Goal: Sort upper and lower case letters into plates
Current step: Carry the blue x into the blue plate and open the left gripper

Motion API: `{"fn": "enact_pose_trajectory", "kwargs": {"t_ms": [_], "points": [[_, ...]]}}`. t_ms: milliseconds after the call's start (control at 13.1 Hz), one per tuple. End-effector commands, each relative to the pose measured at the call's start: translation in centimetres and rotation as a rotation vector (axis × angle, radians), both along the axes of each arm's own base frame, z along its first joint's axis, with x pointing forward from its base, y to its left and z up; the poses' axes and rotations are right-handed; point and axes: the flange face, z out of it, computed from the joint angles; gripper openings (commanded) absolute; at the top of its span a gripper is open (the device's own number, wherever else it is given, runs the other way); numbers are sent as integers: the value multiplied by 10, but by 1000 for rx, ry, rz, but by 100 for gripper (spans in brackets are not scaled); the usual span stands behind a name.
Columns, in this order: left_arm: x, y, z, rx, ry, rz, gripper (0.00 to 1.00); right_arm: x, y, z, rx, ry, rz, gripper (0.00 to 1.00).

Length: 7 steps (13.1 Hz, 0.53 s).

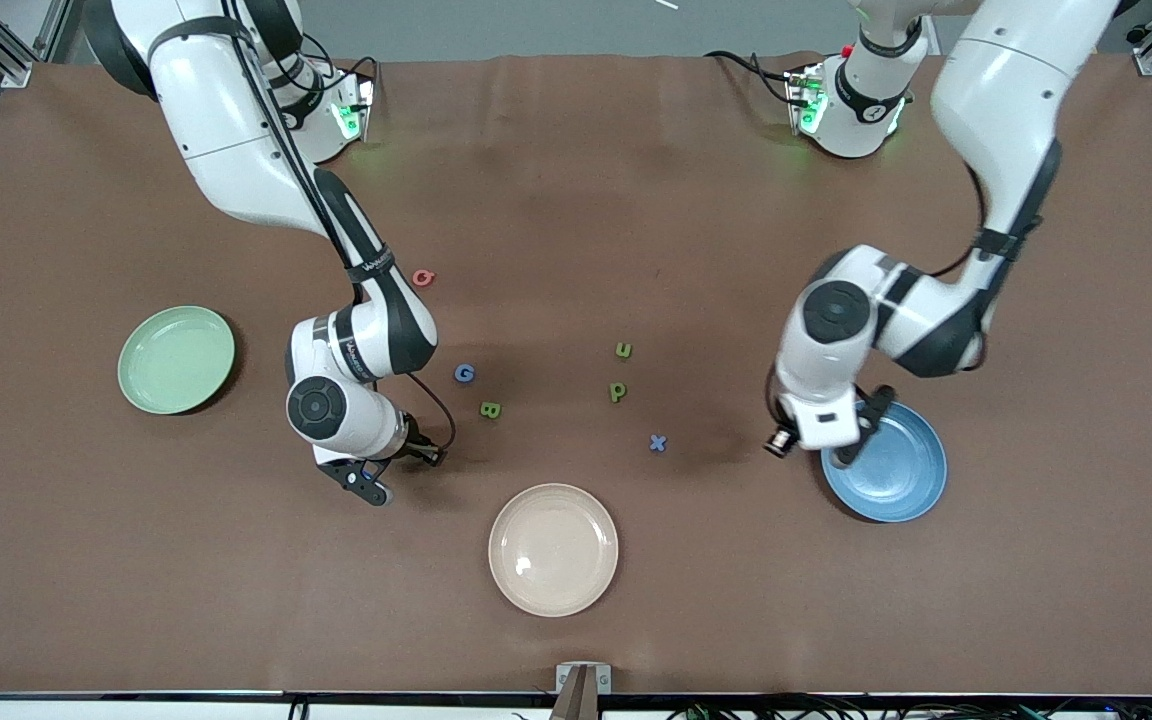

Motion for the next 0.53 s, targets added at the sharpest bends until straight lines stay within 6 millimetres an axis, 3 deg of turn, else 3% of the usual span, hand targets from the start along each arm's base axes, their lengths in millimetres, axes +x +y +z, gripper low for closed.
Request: {"fn": "enact_pose_trajectory", "kwargs": {"t_ms": [0, 152, 229, 381, 457], "points": [[5, 48, -15, 30, 49, -63, 1, 5, 1, -4, 8, -12, -6, 45], [10, 83, -40, 35, 92, -66, 4, 6, 1, -2, 7, -18, -2, 31], [14, 102, -48, 34, 100, -55, 14, 7, 0, -3, 7, -18, -4, 25], [13, 109, -58, 40, 110, -59, 96, 7, 1, 0, 10, -24, 33, 15], [14, 107, -55, 39, 105, -52, 100, 8, -1, 6, 12, -32, 80, 13]]}}
